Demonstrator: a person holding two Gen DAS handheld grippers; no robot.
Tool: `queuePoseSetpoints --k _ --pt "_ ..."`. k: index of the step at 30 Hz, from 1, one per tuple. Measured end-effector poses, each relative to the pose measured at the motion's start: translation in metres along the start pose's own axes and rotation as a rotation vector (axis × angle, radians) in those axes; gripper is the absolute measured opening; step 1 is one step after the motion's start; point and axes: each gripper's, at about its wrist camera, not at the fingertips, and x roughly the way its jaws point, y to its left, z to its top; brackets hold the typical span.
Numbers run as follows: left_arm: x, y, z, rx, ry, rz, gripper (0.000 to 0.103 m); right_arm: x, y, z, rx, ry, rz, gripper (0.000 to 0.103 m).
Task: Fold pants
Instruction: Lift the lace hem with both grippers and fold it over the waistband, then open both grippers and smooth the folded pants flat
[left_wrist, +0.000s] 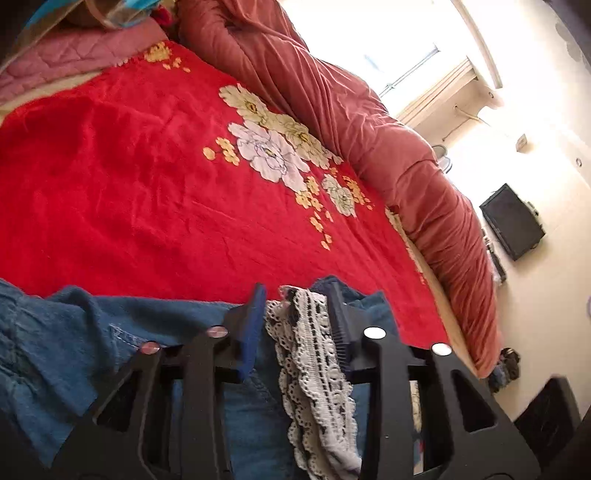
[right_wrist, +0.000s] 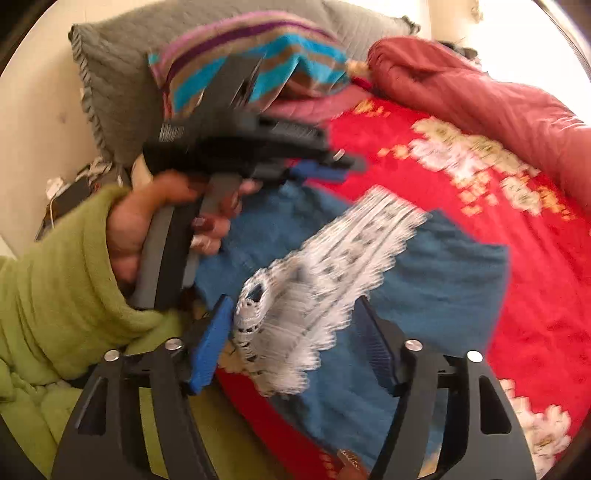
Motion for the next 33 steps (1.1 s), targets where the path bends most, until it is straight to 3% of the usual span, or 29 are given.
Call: queuePoseSetpoints --k 4,6,7,12,14,15,16,17,18,19,23,28,30,33 --pt "0.012 0.001 -0.003 -0.04 0.049 -0.028 0.032 -0.004 -0.056 0.004 0.133 -0.028 -0.124 0.069" --pt "0.019 0.001 -0.003 -0.053 0.079 -0.013 0.049 0.005 -0.087 0.004 0.205 -0.005 -0.171 0.069" --pt "0.023 0.001 -0.004 -0.064 0.094 0.005 0.051 0.011 -0.107 0.004 0.259 0.013 -0.189 0.069" --pt "0.042 -0.002 -0.007 -0.069 0.143 0.082 0.051 0.039 -0.163 0.007 0.405 0.04 -0.144 0.069" --pt "0.047 -0.004 -0.007 -0.073 0.151 0.114 0.044 0.052 -0.179 0.008 0.455 0.054 -0.092 0.069" --pt "0.05 -0.006 -0.006 -0.077 0.156 0.118 0.022 0.058 -0.184 0.007 0.48 0.061 -0.074 0.069" --pt "0.052 -0.008 -0.006 -0.077 0.16 0.116 0.017 0.063 -0.189 0.006 0.509 0.072 -0.047 0.067" --pt "0.053 -0.013 -0.006 -0.06 0.158 0.129 0.015 0.066 -0.191 0.004 0.522 0.077 -0.008 0.057" --pt "0.053 -0.018 -0.005 -0.042 0.15 0.131 0.013 0.067 -0.192 0.003 0.527 0.078 0.031 0.021" --pt "0.051 -0.024 -0.004 -0.023 0.135 0.123 0.013 0.062 -0.191 0.002 0.518 0.061 0.032 0.01" --pt "0.045 -0.037 0.002 0.02 0.093 0.061 0.011 0.047 -0.192 0.0 0.496 0.005 -0.028 0.009" --pt "0.065 -0.028 -0.003 0.037 0.128 0.155 0.015 0.067 -0.184 -0.002 0.418 0.057 -0.126 0.012" --pt "0.062 -0.02 -0.006 0.02 0.13 0.161 0.022 0.066 -0.179 0.0 0.383 0.058 -0.17 0.019" --pt "0.054 -0.024 -0.006 0.039 0.125 0.157 0.023 0.055 -0.176 -0.002 0.364 0.044 -0.216 0.034"
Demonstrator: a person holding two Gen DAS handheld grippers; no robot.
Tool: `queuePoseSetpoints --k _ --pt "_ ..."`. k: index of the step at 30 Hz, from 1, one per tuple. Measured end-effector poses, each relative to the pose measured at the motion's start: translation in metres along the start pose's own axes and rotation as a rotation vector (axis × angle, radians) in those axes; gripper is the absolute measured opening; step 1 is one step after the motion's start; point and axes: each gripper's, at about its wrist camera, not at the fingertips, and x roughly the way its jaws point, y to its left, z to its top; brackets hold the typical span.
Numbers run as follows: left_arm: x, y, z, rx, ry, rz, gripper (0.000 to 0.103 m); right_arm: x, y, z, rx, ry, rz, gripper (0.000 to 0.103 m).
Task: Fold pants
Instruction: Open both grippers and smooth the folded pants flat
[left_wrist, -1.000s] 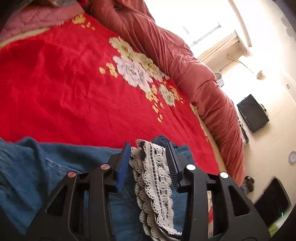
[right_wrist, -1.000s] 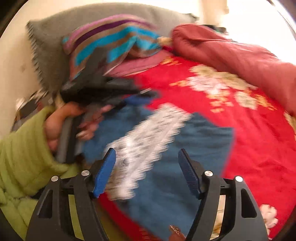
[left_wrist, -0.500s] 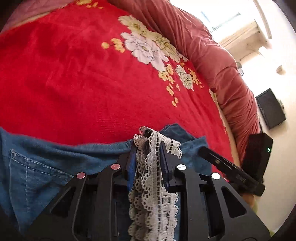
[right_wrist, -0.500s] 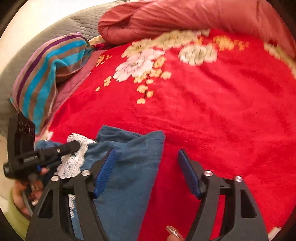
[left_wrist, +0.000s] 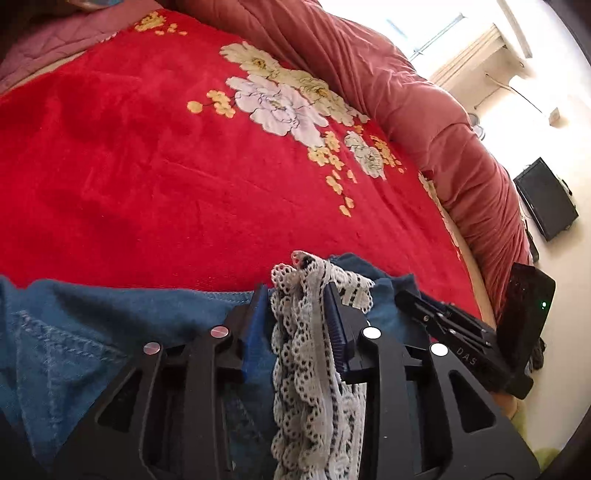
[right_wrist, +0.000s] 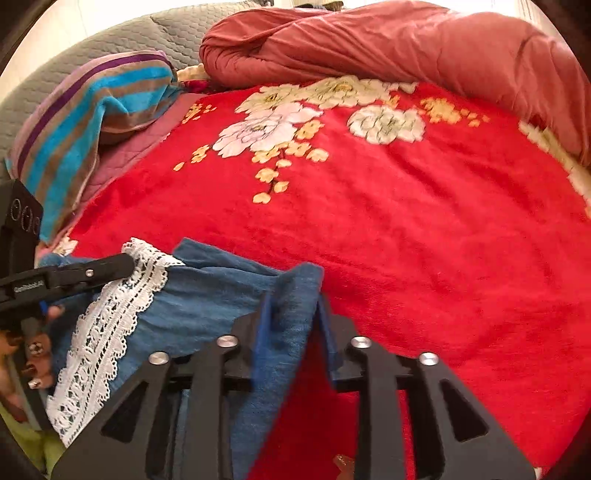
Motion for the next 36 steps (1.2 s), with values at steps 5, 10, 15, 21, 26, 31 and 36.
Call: queuePoseSetpoints --k 5,10,15,21,26,31,36 --pt "-0.019 -0.016 -0.003 0.09 -0.044 0.057 0.037 -0.03 -0.001 -0.007 0.01 -0.055 -0.003 0.057" --pt "-0.037 -0.03 -0.01 0.165 -0.076 0.116 0.049 -0.054 0.004 -0.016 -0.012 -0.076 -0.01 0.071" --pt "-0.051 -0.035 -0.017 0.191 -0.091 0.152 0.062 -0.073 0.015 -0.021 -0.035 -0.086 0.006 0.071" --pt "-0.07 -0.043 -0.026 0.226 -0.109 0.193 0.063 -0.09 0.03 -0.027 -0.074 -0.106 0.029 0.071" --pt "-0.083 -0.049 -0.033 0.237 -0.124 0.213 0.064 -0.102 0.043 -0.034 -0.112 -0.113 0.048 0.071" --pt "-0.094 -0.053 -0.041 0.234 -0.127 0.22 0.065 -0.114 0.052 -0.044 -0.141 -0.123 0.066 0.071" --pt "-0.104 -0.048 -0.057 0.21 -0.109 0.213 0.065 -0.12 0.06 -0.059 -0.165 -0.116 0.096 0.071"
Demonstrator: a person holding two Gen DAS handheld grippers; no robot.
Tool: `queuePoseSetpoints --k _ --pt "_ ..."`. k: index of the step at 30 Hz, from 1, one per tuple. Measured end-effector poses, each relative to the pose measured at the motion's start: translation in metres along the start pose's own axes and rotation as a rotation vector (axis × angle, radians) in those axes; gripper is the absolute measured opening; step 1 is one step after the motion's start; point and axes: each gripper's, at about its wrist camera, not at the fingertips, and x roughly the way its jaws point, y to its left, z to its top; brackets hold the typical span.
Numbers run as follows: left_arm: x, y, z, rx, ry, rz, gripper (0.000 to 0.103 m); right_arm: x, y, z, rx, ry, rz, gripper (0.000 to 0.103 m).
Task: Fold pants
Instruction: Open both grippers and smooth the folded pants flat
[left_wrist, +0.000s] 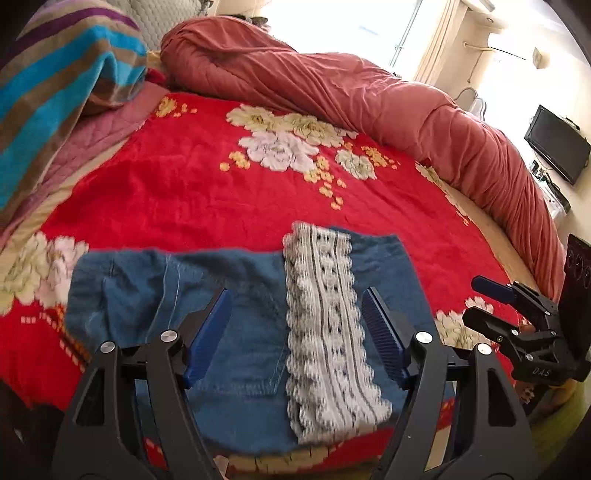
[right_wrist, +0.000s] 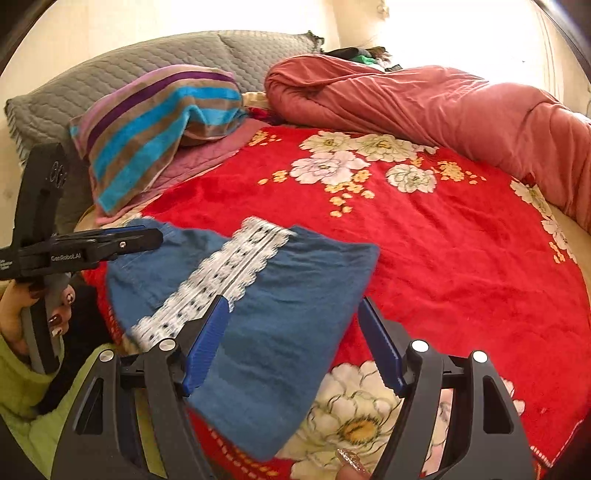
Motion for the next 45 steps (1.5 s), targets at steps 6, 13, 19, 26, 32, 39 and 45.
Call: queuePoseSetpoints --k 6,13,19,26,32,39,45 --pt "-0.003 0.008 -0.03 -0.062 0.076 -0.058 0.059 0.007 0.014 -0.024 -0.045 0.056 0.044 0.071" --pt "0.022 -0.007 -0.059 -0.071 0.176 -0.065 0.057 0.021 0.025 -0.04 -0.037 0.103 0.111 0.071" --pt "0.021 -0.026 -0.066 0.015 0.179 -0.04 0.011 0.021 0.036 -0.046 -0.071 0.12 0.131 0.064" --pt "0.022 -0.024 -0.077 0.042 0.203 0.011 0.015 0.029 0.041 -0.05 -0.101 0.151 0.112 0.058" --pt "0.021 -0.023 -0.077 0.043 0.198 0.015 0.023 0.042 0.032 -0.065 -0.073 0.212 0.067 0.057" --pt "0.019 -0.027 -0.076 0.057 0.189 0.021 0.026 0.038 0.033 -0.065 -0.059 0.204 0.064 0.058" --pt "0.016 -0.031 -0.076 0.067 0.18 0.026 0.029 0.024 0.027 -0.059 -0.03 0.175 0.072 0.059"
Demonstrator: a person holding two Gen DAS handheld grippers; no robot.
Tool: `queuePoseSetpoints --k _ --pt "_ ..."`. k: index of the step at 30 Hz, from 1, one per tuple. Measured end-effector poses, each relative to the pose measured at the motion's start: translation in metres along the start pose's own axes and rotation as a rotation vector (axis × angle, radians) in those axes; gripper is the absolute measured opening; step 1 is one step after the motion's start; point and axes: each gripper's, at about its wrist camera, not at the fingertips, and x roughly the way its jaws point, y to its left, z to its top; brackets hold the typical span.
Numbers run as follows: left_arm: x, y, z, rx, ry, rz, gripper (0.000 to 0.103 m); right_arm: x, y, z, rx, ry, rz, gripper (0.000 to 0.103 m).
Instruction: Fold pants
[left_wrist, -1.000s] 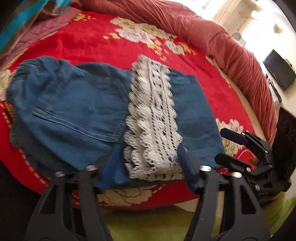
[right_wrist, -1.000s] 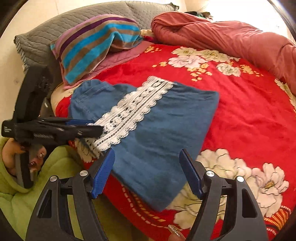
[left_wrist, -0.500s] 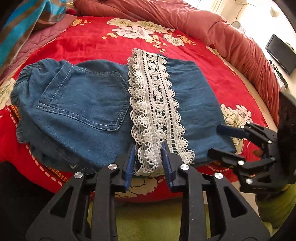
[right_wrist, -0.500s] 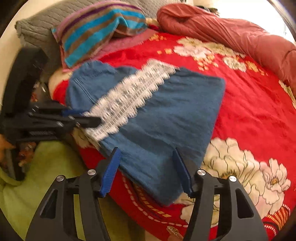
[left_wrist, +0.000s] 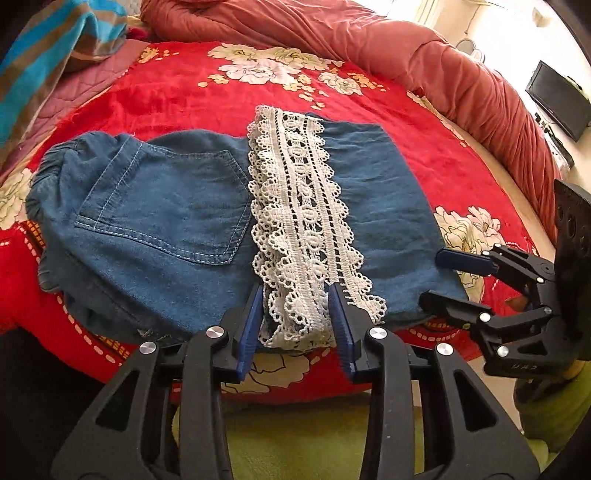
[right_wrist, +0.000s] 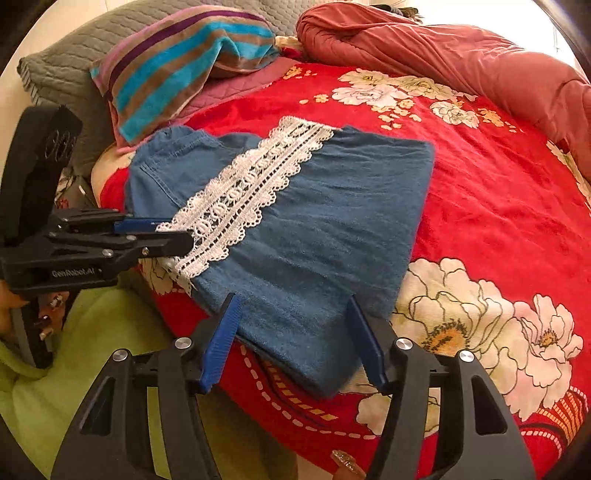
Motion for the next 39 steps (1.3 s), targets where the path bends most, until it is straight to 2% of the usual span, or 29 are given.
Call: queuePoseSetpoints --k 7,10,12,15,19,21,22,29,39 --pt "-0.009 0.001 0.001 -0.007 -0.022 0.004 0.034 -0.013 -0.012 0.002 0.045 -0.03 -0.016 0.066" --pt "-0.013 0.001 0.001 -0.005 -0.031 0.01 0.04 -0.017 -0.015 0.003 0.057 -0.042 -0.021 0.071" --pt "-0.015 0.0 0.002 0.001 -0.038 0.014 0.048 -0.021 -0.016 0.003 0.059 -0.049 -0.026 0.072" --pt "-0.021 -0.001 0.003 0.006 -0.054 0.03 0.06 -0.027 -0.019 0.006 0.065 -0.07 -0.04 0.084" --pt "-0.032 -0.001 0.004 0.014 -0.081 0.051 0.067 -0.036 -0.022 0.01 0.067 -0.094 -0.059 0.09" --pt "-0.037 -0.001 0.005 0.013 -0.098 0.068 0.079 -0.04 -0.023 0.012 0.068 -0.104 -0.059 0.09" --pt "-0.039 0.001 0.005 0.013 -0.104 0.072 0.079 -0.042 -0.023 0.013 0.068 -0.114 -0.064 0.093" --pt "-0.057 0.011 0.007 -0.004 -0.151 0.106 0.087 -0.054 -0.018 0.025 0.05 -0.157 -0.063 0.095" --pt "-0.073 0.036 0.003 -0.064 -0.187 0.144 0.087 -0.06 0.003 0.062 -0.011 -0.215 -0.032 0.095"
